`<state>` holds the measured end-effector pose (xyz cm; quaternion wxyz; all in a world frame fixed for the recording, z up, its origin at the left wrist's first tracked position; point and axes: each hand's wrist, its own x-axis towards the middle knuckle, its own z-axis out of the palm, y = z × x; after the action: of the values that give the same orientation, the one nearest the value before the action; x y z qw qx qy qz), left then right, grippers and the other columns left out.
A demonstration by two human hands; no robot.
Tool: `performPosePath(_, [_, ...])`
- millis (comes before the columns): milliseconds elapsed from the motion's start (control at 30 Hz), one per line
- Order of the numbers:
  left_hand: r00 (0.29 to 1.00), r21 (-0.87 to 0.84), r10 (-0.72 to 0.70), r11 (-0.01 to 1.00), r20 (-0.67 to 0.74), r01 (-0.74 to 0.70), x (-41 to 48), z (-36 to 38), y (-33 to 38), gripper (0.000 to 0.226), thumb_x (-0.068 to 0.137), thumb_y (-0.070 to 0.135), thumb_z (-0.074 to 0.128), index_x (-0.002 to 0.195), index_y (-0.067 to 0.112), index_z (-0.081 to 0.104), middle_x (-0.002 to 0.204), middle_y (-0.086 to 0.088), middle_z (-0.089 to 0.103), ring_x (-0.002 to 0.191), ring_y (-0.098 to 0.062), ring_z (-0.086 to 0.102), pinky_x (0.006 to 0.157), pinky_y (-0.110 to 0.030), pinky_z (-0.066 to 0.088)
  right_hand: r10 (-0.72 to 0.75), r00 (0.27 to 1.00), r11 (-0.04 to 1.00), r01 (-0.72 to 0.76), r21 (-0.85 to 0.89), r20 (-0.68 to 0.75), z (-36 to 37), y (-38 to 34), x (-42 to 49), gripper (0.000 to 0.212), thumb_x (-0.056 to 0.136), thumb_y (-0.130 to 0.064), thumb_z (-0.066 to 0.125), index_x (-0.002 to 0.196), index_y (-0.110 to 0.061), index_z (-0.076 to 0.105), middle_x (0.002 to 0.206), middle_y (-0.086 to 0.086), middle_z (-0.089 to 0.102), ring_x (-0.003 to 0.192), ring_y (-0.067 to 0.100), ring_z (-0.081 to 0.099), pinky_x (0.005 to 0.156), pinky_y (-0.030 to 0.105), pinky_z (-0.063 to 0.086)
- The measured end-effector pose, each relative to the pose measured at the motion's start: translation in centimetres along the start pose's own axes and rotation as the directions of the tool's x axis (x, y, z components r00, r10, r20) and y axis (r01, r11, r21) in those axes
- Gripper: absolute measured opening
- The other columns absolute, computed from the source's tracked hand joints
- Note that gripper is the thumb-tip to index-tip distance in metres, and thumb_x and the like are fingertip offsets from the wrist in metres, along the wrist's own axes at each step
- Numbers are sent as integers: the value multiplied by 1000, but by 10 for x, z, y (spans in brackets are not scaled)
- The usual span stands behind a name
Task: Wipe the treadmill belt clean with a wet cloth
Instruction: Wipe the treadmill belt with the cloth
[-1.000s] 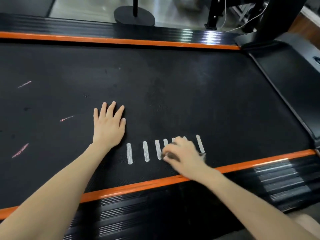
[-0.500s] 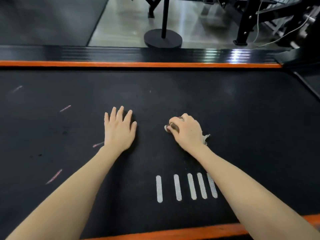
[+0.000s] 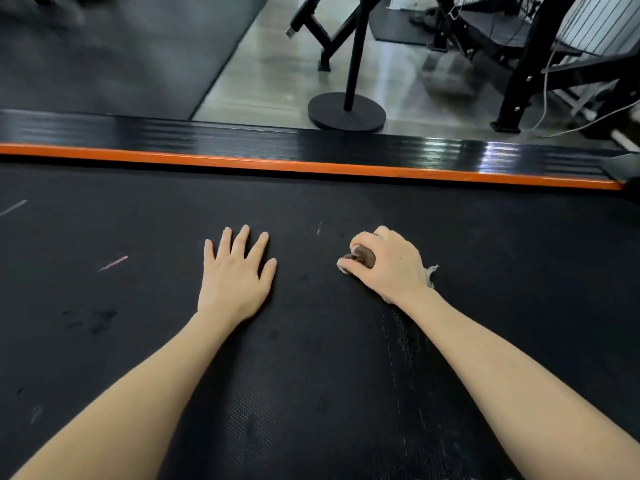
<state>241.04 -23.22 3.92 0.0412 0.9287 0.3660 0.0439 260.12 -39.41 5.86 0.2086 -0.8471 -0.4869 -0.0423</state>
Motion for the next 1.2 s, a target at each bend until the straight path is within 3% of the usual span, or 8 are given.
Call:
performPosePath(100, [999, 0, 6, 1000, -32, -6, 2, 1, -1, 65, 91, 55, 6, 150, 29, 21, 157, -6, 18, 145, -28, 7, 117, -48, 4, -103, 994, 994, 102, 33, 31, -2, 3, 4, 48, 64, -75, 58, 87, -32, 63, 82, -8, 46, 78, 9, 45, 67, 27, 38])
performPosePath(233, [998, -2, 10, 1000, -59, -10, 2, 4, -2, 78, 82, 58, -3, 148, 28, 26, 156, -7, 23, 145, -29, 12, 116, -49, 6, -193, 981, 980, 192, 59, 4, 4, 13, 8, 30, 76, -61, 63, 87, -33, 67, 80, -9, 47, 77, 11, 50, 63, 28, 43])
performPosePath(433, [998, -6, 3, 1000, -68, -4, 3, 5, 0, 78, 83, 58, -2, 148, 28, 28, 155, -7, 25, 144, -29, 13, 116, -49, 7, 226, 968, 968, -236, -87, -111, 19, 25, 88, 29, 90, -52, 52, 95, -26, 64, 95, 4, 54, 91, 28, 56, 73, 35, 43])
performPosePath(500, [998, -14, 4, 1000, -62, -5, 2, 4, 0, 77, 83, 57, -2, 148, 28, 29, 155, -8, 26, 144, -29, 14, 116, -49, 7, 242, 962, 960, -256, -112, -122, 23, 12, 82, 26, 91, -48, 52, 95, -25, 64, 97, 7, 56, 88, 31, 58, 72, 35, 44])
performPosePath(700, [998, -10, 15, 1000, -67, -16, 1, 3, -1, 75, 85, 56, 2, 147, 26, 31, 154, -9, 27, 144, -31, 16, 115, -51, 9, -228, 974, 966, 226, 125, -1, 12, -32, -27, 25, 87, -51, 52, 80, -30, 65, 76, -4, 53, 65, 16, 55, 55, 28, 47])
performPosePath(800, [997, -10, 15, 1000, -69, -16, 1, 4, -1, 74, 86, 56, 3, 146, 25, 33, 153, -9, 29, 143, -32, 18, 115, -52, 10, -172, 985, 984, 173, 36, -15, 12, -20, 12, 26, 87, -53, 53, 84, -31, 66, 76, -7, 51, 70, 18, 58, 59, 26, 43])
performPosePath(967, [998, -13, 10, 1000, -67, -11, 2, 4, -1, 76, 84, 57, -2, 148, 28, 28, 155, -7, 25, 144, -29, 13, 116, -50, 6, 175, 984, 983, -176, -41, -41, 35, -22, 100, 23, 92, -46, 52, 98, -27, 64, 97, 4, 60, 89, 27, 60, 73, 32, 42])
performPosePath(1200, [997, -23, 19, 1000, -75, -21, 2, 6, -2, 72, 87, 54, 6, 145, 25, 35, 152, -10, 32, 143, -33, 20, 115, -52, 11, -168, 986, 985, 167, 50, 12, 20, -37, 9, 19, 87, -43, 62, 76, -28, 64, 74, -7, 50, 65, 14, 54, 55, 25, 39])
